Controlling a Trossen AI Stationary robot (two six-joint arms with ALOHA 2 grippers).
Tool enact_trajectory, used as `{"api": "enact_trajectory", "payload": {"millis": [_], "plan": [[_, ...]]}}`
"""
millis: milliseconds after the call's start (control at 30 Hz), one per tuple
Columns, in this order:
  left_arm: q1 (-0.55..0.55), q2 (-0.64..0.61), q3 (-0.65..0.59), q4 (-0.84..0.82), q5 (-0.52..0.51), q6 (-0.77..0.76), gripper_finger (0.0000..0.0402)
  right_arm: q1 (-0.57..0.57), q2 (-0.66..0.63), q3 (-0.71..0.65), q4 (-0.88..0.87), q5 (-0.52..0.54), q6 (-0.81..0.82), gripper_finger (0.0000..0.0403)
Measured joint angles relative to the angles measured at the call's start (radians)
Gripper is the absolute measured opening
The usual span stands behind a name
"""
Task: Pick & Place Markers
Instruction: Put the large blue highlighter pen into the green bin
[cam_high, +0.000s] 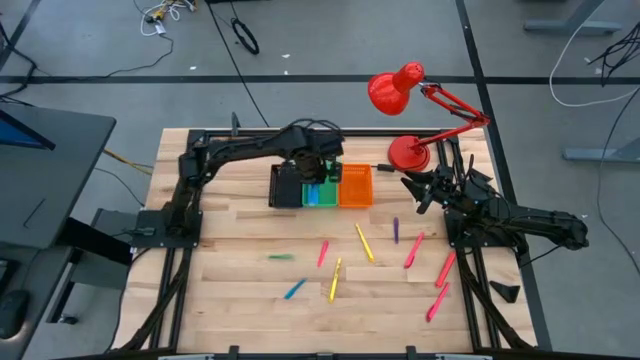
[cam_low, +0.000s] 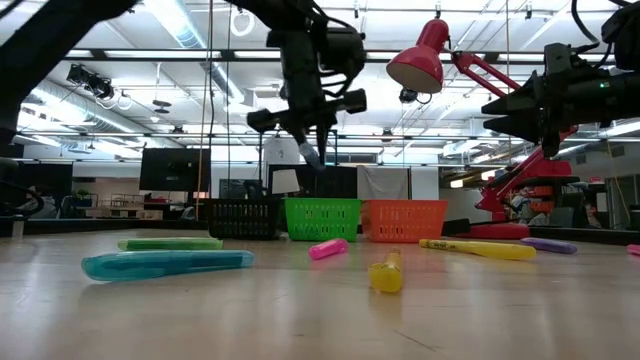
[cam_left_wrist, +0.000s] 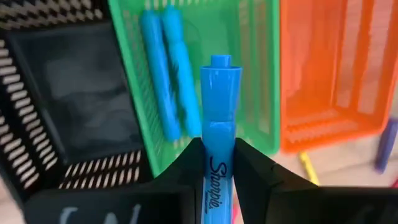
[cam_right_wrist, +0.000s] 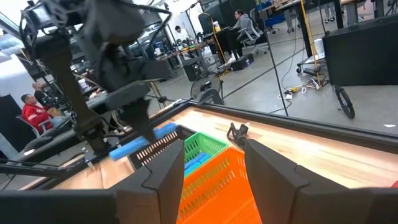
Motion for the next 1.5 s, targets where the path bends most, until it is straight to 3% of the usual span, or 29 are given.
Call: {"api": "enact_trajectory", "payload": {"millis": [233, 467, 1167, 1500], "plan": [[0.046, 0.084, 0.102, 0.002, -0.001, 0.014, 0.0065, 0.0, 0.0, 0.0, 0.0, 0.0, 0.0, 0.017], [0.06, 0.098, 0.119, 0.004, -0.034, 0.018, 0.0065, 0.0, 0.0, 0.0, 0.0, 0.0, 0.0, 0.017], [0.039, 0.099, -0.115, 0.26, -0.052, -0.075, 0.0065, 0.0, 0.0, 0.0, 0.0, 0.0, 0.0, 0.017], [0.036, 0.099, -0.141, 0.302, -0.038, -0.08, 0.0139, 0.0, 0.0, 0.0, 0.0, 0.0, 0.0, 0.017]]}}
